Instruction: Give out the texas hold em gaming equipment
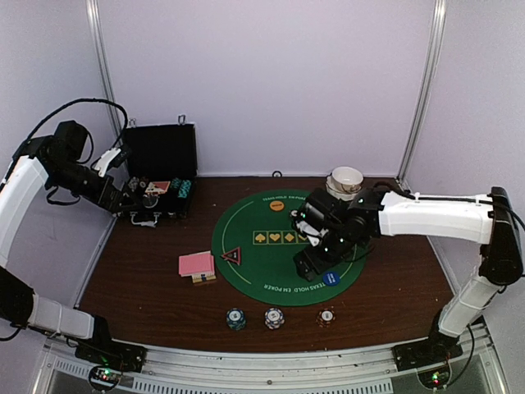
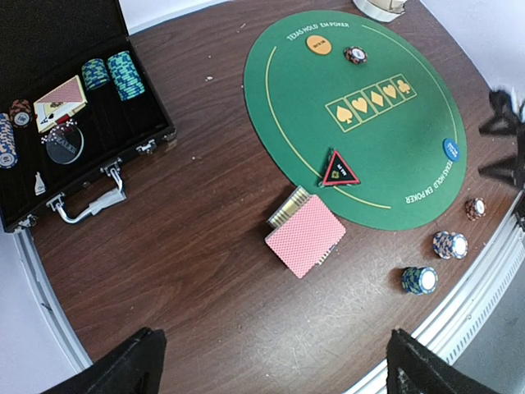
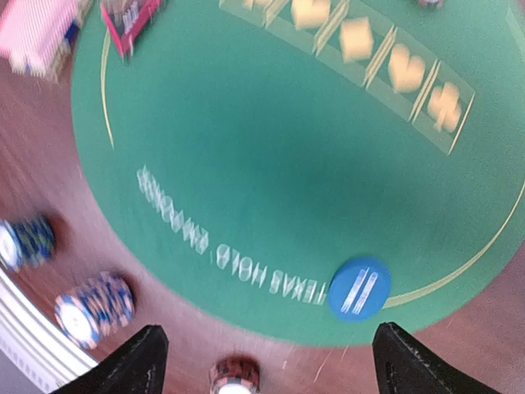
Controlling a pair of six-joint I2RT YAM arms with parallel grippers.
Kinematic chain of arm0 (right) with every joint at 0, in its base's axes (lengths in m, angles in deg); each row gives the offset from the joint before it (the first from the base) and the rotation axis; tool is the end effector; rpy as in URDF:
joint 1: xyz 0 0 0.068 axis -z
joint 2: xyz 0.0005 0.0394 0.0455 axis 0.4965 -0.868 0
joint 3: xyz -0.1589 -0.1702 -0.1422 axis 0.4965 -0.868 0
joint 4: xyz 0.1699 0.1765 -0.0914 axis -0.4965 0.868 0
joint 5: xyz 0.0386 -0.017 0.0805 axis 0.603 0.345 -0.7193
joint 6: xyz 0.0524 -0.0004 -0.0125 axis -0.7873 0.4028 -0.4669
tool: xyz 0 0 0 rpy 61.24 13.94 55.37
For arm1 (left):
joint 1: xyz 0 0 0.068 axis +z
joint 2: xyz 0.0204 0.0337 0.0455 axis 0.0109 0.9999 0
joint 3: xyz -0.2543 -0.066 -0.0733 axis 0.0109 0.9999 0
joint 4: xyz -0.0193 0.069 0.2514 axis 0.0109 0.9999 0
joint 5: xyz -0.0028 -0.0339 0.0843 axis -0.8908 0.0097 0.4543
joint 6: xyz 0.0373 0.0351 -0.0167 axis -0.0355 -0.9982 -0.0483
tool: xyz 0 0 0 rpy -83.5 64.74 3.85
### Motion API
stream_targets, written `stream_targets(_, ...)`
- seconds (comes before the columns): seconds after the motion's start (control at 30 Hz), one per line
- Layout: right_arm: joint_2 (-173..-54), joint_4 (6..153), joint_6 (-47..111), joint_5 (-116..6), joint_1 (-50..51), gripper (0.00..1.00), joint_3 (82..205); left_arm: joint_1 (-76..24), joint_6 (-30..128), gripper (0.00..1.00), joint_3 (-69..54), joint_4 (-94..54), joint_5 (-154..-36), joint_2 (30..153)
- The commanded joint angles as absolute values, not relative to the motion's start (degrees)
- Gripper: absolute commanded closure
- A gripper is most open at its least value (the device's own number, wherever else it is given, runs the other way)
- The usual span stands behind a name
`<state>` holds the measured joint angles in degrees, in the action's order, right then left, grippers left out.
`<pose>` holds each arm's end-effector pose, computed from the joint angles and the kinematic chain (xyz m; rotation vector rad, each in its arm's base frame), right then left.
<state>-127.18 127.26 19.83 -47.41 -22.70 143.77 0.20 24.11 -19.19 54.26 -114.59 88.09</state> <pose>0.2048 0.2663 0.2556 -0.8061 2.6692 0.3284 0.2180 -0.0181 0.3822 0.4748 2.4826 -0.5398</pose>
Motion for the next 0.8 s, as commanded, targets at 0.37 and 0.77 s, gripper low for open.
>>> stream_targets(0.37, -121.73, 126.11, 8.96, -52.37, -32.62, 0.11, 125.42, 0.1, 23.59, 0.02, -19.67, 53.75, -115.61, 87.69)
stream_targets(0.77, -125.92, 123.44, 10.06, -53.58, -32.72, 0.21, 123.52, 0.1, 23.59, 0.02, -19.77, 53.91, -115.52, 87.86)
